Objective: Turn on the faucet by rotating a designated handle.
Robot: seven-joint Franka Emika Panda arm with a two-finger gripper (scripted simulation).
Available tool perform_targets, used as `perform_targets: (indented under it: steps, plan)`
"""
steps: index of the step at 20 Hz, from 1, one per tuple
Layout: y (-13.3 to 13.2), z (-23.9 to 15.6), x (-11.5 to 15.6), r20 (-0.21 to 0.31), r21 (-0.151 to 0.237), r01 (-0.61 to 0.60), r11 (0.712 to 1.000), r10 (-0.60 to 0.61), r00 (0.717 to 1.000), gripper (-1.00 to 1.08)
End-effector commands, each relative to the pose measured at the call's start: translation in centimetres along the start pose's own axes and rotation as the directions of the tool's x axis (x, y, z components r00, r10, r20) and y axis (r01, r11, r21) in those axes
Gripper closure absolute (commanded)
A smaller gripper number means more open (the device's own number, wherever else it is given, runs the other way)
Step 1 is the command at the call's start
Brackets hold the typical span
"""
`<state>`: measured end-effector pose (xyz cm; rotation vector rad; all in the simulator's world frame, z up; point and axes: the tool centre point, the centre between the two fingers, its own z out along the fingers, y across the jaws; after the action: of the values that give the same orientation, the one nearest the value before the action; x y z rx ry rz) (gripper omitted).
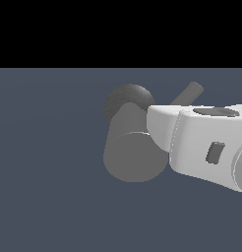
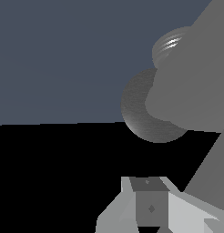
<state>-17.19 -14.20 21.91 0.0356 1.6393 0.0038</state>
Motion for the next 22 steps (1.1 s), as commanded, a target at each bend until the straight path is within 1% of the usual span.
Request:
perform_targets:
  steps: [1, 22]
  plan:
    - [0.4, 0.0, -0.3, 0.003, 0.001, 0.0, 1.0, 0.0, 1.0, 1.08]
    - [6.0, 0.2, -5.5, 0.061, -0.004, 0.01, 1.0, -0.01, 0.998, 1.08]
